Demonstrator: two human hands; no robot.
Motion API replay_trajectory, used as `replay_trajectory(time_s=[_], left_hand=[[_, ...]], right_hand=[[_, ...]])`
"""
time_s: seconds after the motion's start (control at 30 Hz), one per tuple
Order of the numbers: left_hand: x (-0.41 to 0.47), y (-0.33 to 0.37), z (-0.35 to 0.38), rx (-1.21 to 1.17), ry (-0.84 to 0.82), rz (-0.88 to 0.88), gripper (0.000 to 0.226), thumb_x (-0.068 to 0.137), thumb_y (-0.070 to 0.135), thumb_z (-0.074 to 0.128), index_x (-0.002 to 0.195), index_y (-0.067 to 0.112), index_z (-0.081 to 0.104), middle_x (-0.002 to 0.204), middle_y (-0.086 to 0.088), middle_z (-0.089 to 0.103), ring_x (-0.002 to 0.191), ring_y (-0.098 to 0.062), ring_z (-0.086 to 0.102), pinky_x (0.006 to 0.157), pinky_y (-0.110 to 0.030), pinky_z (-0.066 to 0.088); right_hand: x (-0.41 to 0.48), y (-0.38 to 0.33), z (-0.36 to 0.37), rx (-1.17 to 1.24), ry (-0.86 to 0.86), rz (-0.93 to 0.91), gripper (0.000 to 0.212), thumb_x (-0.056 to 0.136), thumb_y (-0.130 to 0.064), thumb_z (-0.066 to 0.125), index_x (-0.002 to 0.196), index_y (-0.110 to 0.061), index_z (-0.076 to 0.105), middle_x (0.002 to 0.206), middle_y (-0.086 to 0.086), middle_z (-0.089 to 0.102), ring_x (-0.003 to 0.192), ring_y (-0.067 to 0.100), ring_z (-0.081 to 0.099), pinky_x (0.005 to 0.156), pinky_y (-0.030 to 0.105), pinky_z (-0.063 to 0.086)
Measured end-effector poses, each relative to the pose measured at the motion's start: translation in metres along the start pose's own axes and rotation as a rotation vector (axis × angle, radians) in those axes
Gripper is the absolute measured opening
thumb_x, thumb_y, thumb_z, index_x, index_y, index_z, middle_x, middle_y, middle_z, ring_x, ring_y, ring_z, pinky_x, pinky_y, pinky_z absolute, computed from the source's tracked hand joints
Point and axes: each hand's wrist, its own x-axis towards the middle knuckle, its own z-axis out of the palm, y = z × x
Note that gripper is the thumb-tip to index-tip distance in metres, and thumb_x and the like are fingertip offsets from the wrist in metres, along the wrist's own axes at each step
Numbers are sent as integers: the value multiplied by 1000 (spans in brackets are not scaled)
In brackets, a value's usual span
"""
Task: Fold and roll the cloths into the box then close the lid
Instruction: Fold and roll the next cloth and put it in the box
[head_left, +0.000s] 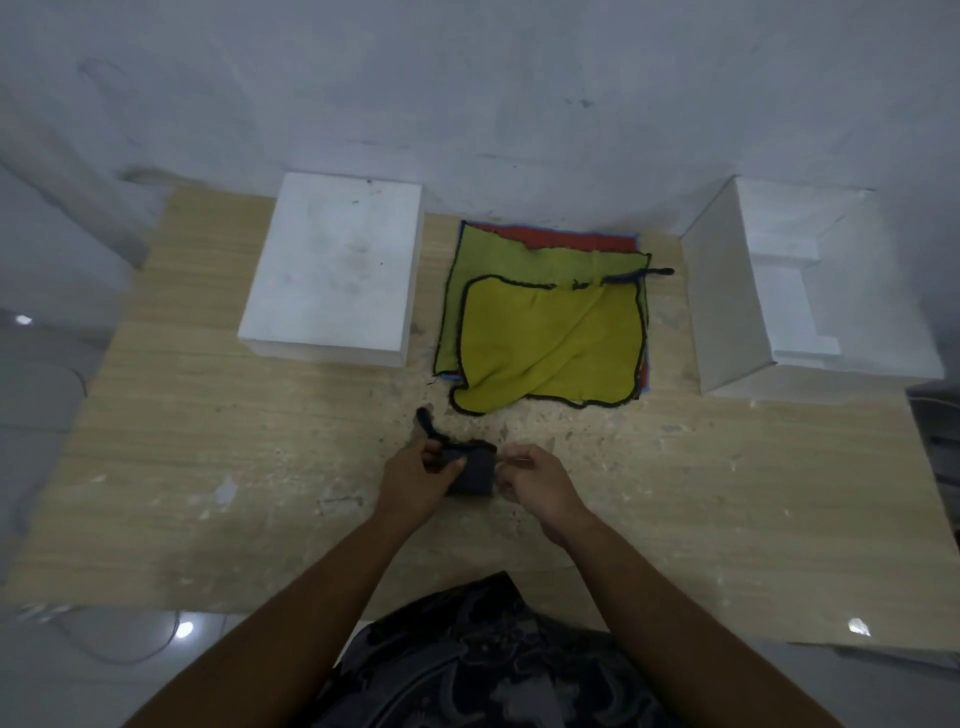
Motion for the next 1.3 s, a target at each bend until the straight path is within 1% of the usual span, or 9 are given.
replay_trajectory(time_s=[0.17,0.33,0.43,0.63,0.77,0.87,1.0,1.13,1.3], left_hand=[[2,-2,-6,8,-46,21,49,89,36,63,129,9,53,121,-10,63,110,-25,60,84,-26,45],[4,-12,-19,-104,-115,71,25,93,21,58,115,13,50,116,-11,61,108,-28,60,90,-42,52],[2,-12,-26,-189,-168,34,19,95,17,53,112,18,43,117,-9,55,110,-28,57,90,-43,53],[-8,-11,-29,-379,-186,20,33,94,15,57,125,14,45,128,-11,55,113,-22,56,83,-25,50],[-12,13,-35,-492,-201,39,58,89,26,65,140,15,40,135,-4,47,123,-21,51,95,-34,50],[-13,43,-36,-634,-338,57,44,88,29,65,127,16,51,127,0,58,112,-18,62,86,-31,57],[-10,91,-28,-571,-315,149,81,66,51,79,133,19,48,127,-7,62,107,-21,66,87,-41,58],[-12,138,-6,-551,-357,222,69,85,32,69,144,20,35,134,-12,58,114,-26,62,95,-47,54],[-20,190,31,-608,-378,278,65,92,22,61,147,23,26,130,-11,61,100,-17,67,87,-42,57]], right_hand=[[3,-2,11,-22,-17,-2,36,85,-19,69,118,-11,58,111,8,63,102,26,63,92,43,55],[5,-5,21,-54,-63,-47,25,80,-22,75,100,-9,68,93,3,69,87,18,66,74,30,55],[5,-10,30,-50,-141,-59,28,80,-22,75,104,-11,69,102,6,71,92,18,67,78,29,56],[-1,-7,28,93,-155,-58,32,74,-30,76,100,-17,61,111,6,68,100,19,65,92,38,54],[-5,-21,7,321,-162,-95,31,83,-19,72,110,-10,59,116,13,66,104,26,66,88,41,56],[-14,-41,-18,438,-176,-163,37,86,-16,68,119,-9,55,119,9,65,105,26,66,78,33,58],[-24,-61,-59,432,-117,-278,37,85,-17,70,117,-8,55,117,10,66,100,24,69,77,31,59],[-28,-70,-101,469,-16,-384,49,71,-21,81,113,-9,58,113,15,68,98,26,70,83,40,58],[-32,-67,-154,532,18,-456,60,66,-22,85,120,-13,60,115,12,69,106,30,67,91,45,54]])
